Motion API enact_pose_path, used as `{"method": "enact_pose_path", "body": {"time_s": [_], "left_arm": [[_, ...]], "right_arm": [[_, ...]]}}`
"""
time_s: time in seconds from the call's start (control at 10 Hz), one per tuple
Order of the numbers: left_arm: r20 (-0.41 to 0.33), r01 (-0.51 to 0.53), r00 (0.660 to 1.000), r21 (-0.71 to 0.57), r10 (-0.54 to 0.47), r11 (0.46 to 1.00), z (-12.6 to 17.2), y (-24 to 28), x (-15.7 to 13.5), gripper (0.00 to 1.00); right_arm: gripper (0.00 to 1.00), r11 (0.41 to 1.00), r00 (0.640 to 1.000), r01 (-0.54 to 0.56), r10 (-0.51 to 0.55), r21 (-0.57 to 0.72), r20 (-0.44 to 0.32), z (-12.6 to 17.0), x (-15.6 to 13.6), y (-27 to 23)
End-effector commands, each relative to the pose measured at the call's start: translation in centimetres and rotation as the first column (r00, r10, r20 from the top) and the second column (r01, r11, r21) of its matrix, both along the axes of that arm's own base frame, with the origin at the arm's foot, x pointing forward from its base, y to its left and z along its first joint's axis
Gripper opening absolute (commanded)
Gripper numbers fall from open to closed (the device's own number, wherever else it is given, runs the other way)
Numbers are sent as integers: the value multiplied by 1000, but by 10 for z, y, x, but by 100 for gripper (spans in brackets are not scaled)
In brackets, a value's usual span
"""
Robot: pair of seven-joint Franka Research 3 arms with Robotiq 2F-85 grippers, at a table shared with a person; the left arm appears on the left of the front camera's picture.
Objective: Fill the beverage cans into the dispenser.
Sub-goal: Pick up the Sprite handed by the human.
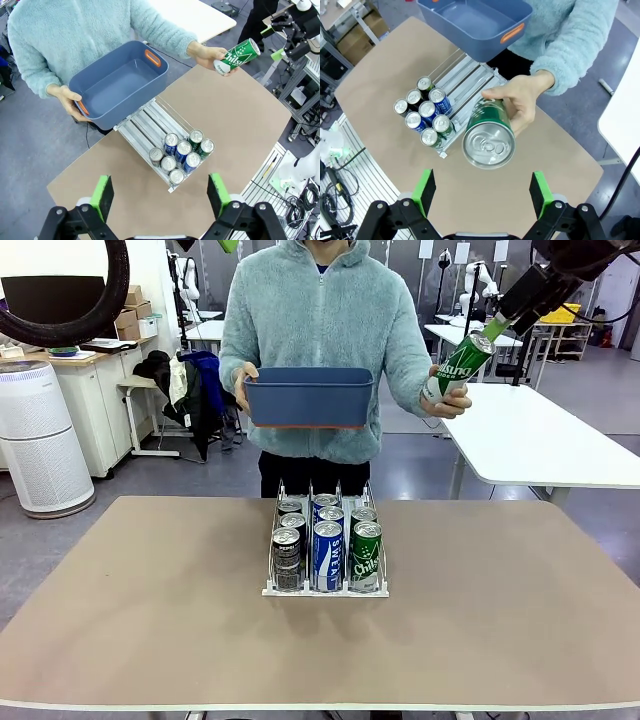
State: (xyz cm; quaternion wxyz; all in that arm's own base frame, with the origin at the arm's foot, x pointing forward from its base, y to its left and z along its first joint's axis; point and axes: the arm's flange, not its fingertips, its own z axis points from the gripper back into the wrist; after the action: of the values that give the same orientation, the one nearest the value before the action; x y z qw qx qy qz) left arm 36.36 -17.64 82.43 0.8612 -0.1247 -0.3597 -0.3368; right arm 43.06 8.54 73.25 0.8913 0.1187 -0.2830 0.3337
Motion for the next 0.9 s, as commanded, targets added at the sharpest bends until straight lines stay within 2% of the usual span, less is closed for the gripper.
{"method": "enact_pose_path", "body": {"time_s": [0.0,0.8], "left_arm": [[-2,-6,1000,-4,6,1000,0,2,0,100],[-2,-6,1000,-4,6,1000,0,2,0,100]], "right_arm": [[100,999,1000,17,-17,28,-11,-13,7,3],[100,1000,999,-15,15,17,-34,-41,40,23]]}}
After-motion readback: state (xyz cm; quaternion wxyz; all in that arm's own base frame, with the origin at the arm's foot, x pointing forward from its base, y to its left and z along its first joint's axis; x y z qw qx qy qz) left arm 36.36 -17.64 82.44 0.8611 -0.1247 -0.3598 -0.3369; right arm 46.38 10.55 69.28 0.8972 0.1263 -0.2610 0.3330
